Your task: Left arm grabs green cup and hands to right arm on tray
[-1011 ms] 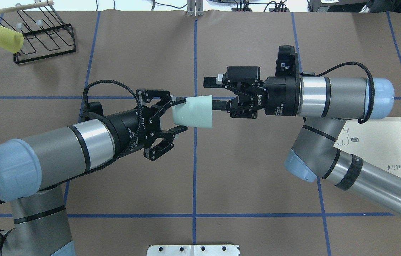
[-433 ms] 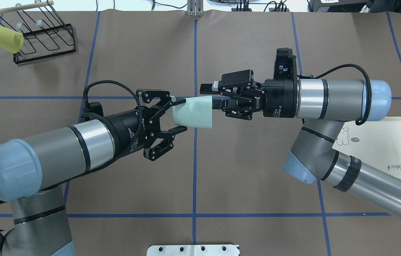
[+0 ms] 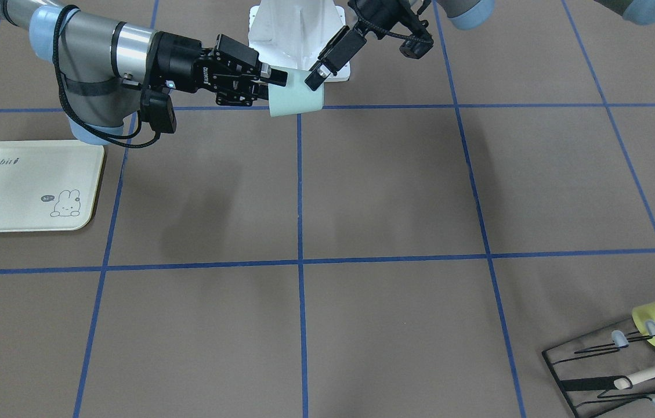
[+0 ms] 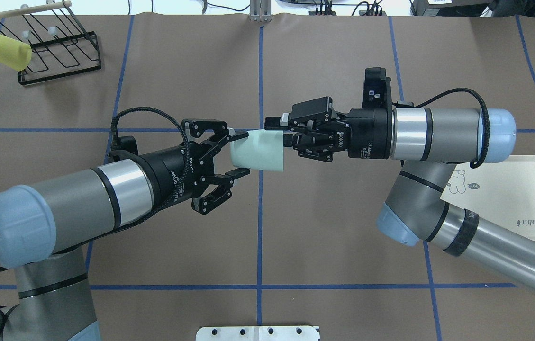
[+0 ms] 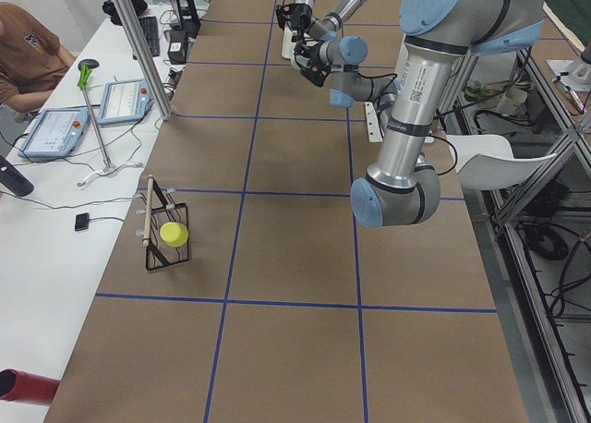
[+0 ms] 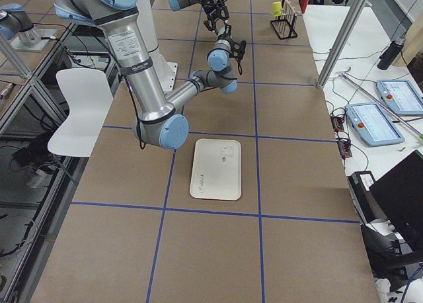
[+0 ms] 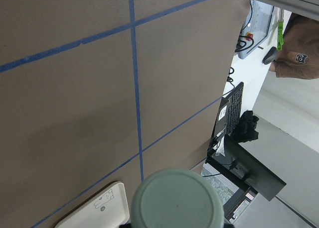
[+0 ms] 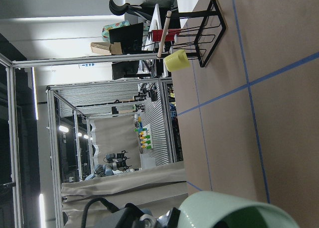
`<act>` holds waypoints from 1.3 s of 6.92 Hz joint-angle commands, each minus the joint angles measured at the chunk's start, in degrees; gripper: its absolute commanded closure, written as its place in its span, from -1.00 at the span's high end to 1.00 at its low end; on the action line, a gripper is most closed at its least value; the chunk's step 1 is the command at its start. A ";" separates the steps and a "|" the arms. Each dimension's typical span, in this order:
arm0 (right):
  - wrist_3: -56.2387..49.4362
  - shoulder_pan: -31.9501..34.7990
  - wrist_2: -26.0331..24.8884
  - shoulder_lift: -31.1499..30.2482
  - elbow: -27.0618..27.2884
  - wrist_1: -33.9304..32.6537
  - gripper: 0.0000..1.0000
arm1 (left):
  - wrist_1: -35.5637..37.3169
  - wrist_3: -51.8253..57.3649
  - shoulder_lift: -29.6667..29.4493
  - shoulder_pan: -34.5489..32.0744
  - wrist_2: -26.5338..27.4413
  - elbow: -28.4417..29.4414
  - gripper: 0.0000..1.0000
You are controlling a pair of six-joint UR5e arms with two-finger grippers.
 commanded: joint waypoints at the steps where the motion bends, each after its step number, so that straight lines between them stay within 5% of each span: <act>1: -0.05 -0.18 0.00 0.03 -0.08 0.08 -0.02 | 0.00 0.00 0.08 0.00 0.00 0.01 -1.00; 9: -0.05 -0.18 0.00 0.73 -0.08 -0.18 -0.35 | 0.00 0.00 0.00 0.00 0.00 0.28 -1.00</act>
